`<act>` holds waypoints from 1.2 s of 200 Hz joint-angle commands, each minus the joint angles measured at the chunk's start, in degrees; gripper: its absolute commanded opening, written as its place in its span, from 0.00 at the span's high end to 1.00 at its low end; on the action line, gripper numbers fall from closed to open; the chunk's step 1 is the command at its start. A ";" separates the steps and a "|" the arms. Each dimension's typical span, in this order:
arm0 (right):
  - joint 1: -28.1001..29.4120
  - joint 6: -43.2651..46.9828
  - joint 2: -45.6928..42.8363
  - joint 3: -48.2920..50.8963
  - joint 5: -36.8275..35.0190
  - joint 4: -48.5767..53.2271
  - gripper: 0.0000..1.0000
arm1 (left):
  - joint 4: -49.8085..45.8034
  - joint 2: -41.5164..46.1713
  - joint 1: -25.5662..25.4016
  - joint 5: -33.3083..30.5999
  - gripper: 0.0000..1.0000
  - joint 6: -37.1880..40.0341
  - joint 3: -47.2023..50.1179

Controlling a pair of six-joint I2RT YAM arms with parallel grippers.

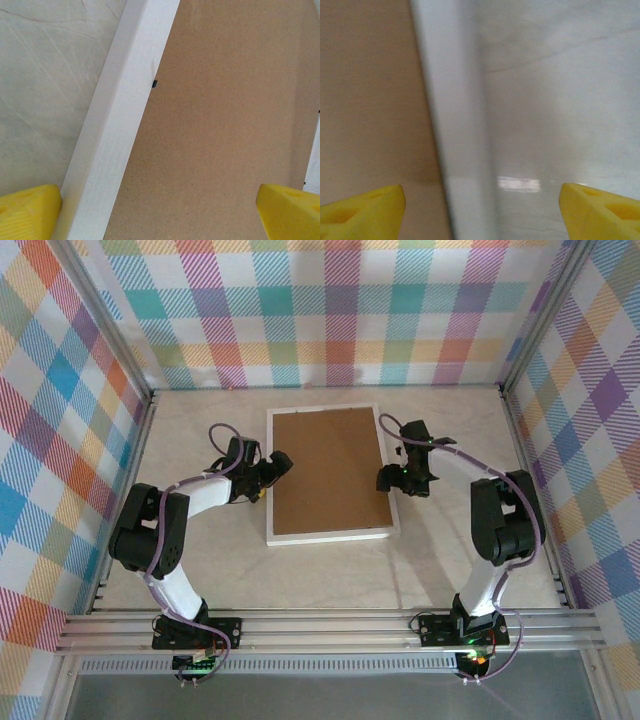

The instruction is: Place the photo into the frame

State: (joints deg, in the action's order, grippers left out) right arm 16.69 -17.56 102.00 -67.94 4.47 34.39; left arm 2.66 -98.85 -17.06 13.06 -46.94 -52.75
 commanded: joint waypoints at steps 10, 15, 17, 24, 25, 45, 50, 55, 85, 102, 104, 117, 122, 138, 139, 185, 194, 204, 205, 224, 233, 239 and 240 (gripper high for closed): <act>-0.07 -1.65 -2.63 1.14 9.69 -4.62 0.19 | 0.52 -0.90 -1.75 3.65 0.00 -0.92 -1.42; -0.04 -1.84 -2.67 1.15 9.92 -5.01 0.19 | 0.67 -0.80 -1.75 3.64 0.00 -0.97 -1.33; -0.11 -1.88 -2.68 1.08 9.94 -5.07 0.19 | 0.75 -0.81 -1.77 3.64 0.00 -1.07 -1.31; -0.08 -2.24 -2.53 0.99 9.48 -5.18 0.19 | 0.88 -0.72 -1.77 3.57 0.00 -1.21 -1.15; -0.08 -2.27 -2.56 0.98 9.27 -5.15 0.19 | 0.91 -0.72 -1.76 3.56 0.00 -1.26 -1.14; -0.27 -2.92 -2.81 0.25 4.60 -2.95 0.19 | 0.35 -0.08 -1.75 3.07 0.00 -0.70 -0.77; -0.40 -3.06 -3.00 0.31 3.59 -2.35 0.19 | -0.17 0.18 -1.75 2.67 0.00 -0.28 -0.70; -0.62 -3.24 -3.39 0.40 2.66 -1.63 0.19 | -0.67 0.46 -1.75 2.29 0.00 0.20 -0.80; -1.72 -3.77 -7.00 2.99 6.21 0.49 0.24 | -3.09 1.73 -1.18 0.37 0.00 2.50 -1.30; -1.53 -4.35 -8.45 4.39 9.04 2.46 0.27 | -3.08 1.64 -0.85 0.57 0.00 2.58 -1.35; -1.45 -4.37 -8.52 4.53 9.35 2.64 0.27 | -3.05 1.66 -0.82 0.57 0.00 2.58 -1.33; -0.81 -4.85 -9.18 5.62 10.32 3.63 0.29 | -2.85 1.49 -0.78 0.66 0.00 2.62 -1.32; -0.43 -5.01 -9.33 6.15 10.56 3.69 0.30 | -2.70 1.42 -0.81 0.74 0.00 2.64 -1.36; 0.46 -5.59 -9.71 7.82 11.72 3.02 0.30 | -2.52 1.13 -0.82 1.08 0.00 2.54 -1.42; 0.50 -5.66 -9.71 7.91 11.80 2.95 0.31 | -2.50 1.08 -0.80 1.08 0.00 2.55 -1.45; 1.46 -6.62 -8.99 9.41 11.12 1.60 0.31 | -2.39 0.85 -0.84 1.87 0.00 2.54 -1.36; 1.50 -6.60 -8.87 9.53 11.38 1.34 0.31 | -2.39 0.85 -0.83 1.97 0.00 2.53 -1.30; 1.64 -6.67 -8.66 9.82 12.63 0.69 0.31 | -2.34 0.85 -0.87 2.04 0.00 2.55 -1.21; 1.66 -6.68 -8.61 9.83 12.69 0.64 0.31 | -2.37 0.85 -0.87 2.05 0.00 2.55 -1.17; 2.20 -7.26 -8.40 10.37 14.62 -1.18 0.31 | -2.12 0.67 -0.87 2.21 0.00 2.29 -1.01; 2.20 -7.63 -8.40 10.61 15.26 -1.94 0.31 | -1.91 0.67 -0.95 2.32 0.00 2.04 -0.91; 2.19 -7.87 -8.49 10.72 15.55 -2.40 0.31 | -1.78 0.67 -0.97 2.37 0.00 2.03 -0.84; 2.15 -7.90 -8.53 10.72 15.60 -2.53 0.31 | -1.82 0.67 -0.97 2.34 0.00 1.98 -0.85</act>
State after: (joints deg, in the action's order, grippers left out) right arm 18.33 -23.77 93.17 -58.33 16.91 34.11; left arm 0.99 -98.94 -17.91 14.26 -45.39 -52.77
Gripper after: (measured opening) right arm 0.692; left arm 0.997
